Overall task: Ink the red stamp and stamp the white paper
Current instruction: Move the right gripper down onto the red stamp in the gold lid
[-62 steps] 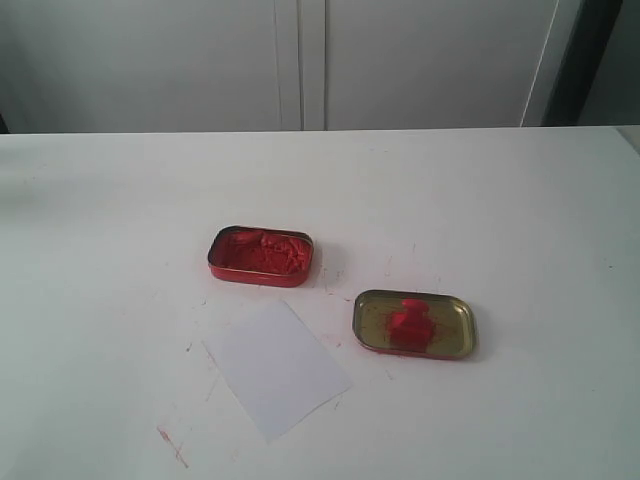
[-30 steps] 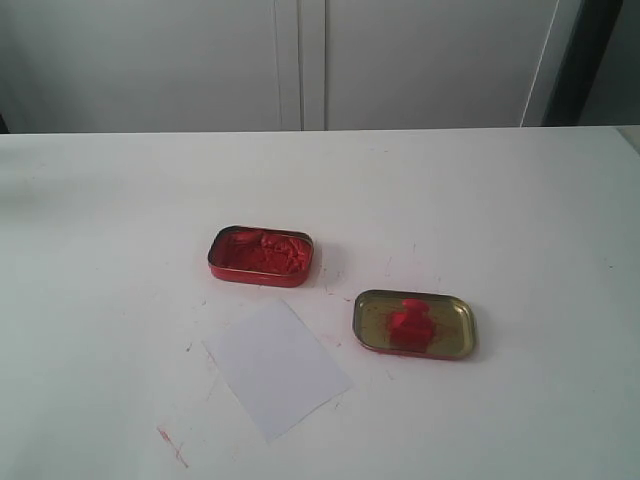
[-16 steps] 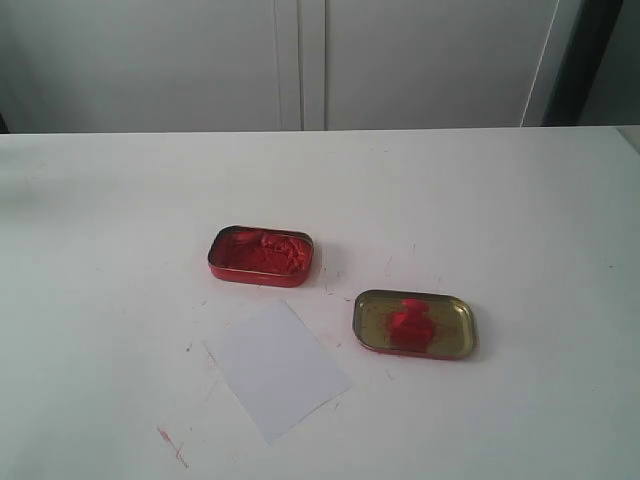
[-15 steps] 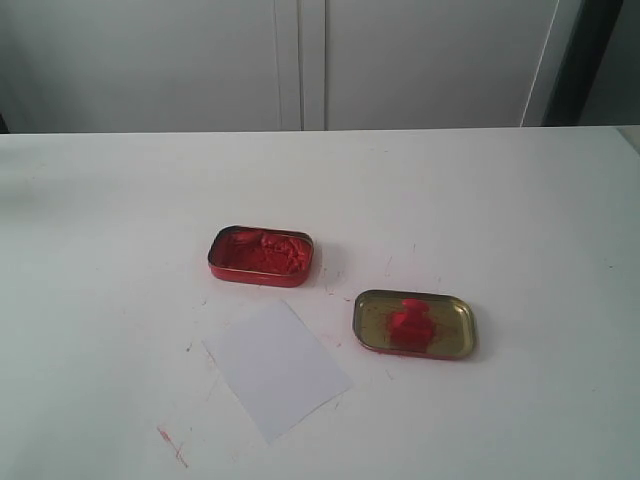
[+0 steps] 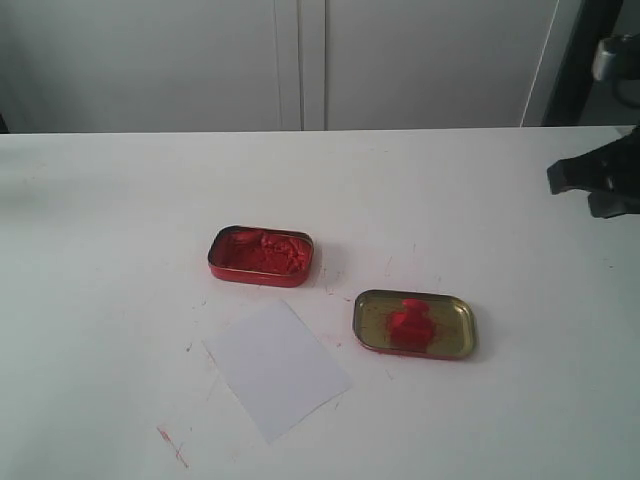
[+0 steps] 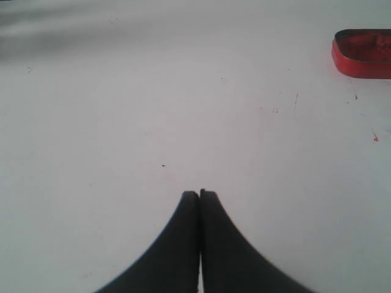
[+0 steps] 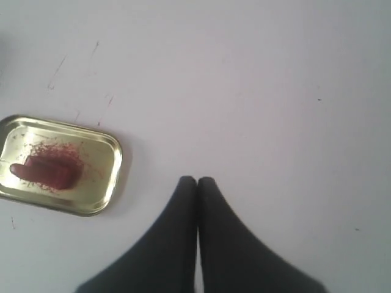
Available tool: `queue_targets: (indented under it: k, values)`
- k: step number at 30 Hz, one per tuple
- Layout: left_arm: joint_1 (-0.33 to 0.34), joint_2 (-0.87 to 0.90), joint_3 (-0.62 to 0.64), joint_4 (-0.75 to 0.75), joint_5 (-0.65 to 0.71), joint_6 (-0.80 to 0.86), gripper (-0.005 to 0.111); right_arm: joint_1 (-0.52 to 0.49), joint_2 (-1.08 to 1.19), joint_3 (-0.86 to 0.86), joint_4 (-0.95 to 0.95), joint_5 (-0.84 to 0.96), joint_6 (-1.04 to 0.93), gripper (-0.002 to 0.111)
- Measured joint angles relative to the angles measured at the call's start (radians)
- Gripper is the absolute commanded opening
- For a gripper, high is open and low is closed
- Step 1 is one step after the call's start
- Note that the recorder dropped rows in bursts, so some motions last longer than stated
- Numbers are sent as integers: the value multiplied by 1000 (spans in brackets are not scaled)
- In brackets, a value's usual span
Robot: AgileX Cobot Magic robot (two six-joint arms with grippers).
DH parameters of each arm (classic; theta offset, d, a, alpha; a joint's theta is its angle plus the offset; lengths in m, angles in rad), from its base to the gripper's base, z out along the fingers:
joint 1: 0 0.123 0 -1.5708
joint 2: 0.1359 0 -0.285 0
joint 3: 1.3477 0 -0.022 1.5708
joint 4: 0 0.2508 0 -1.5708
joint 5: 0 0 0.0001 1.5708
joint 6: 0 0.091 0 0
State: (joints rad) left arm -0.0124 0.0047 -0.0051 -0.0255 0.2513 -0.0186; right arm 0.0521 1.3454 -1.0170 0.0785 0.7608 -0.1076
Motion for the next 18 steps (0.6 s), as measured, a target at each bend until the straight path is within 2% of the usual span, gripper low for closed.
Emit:
queue_targets:
  k: [18]
  values:
    - [0,0,0,0,0,0,0,234,339,-230,16,134,-182,0]
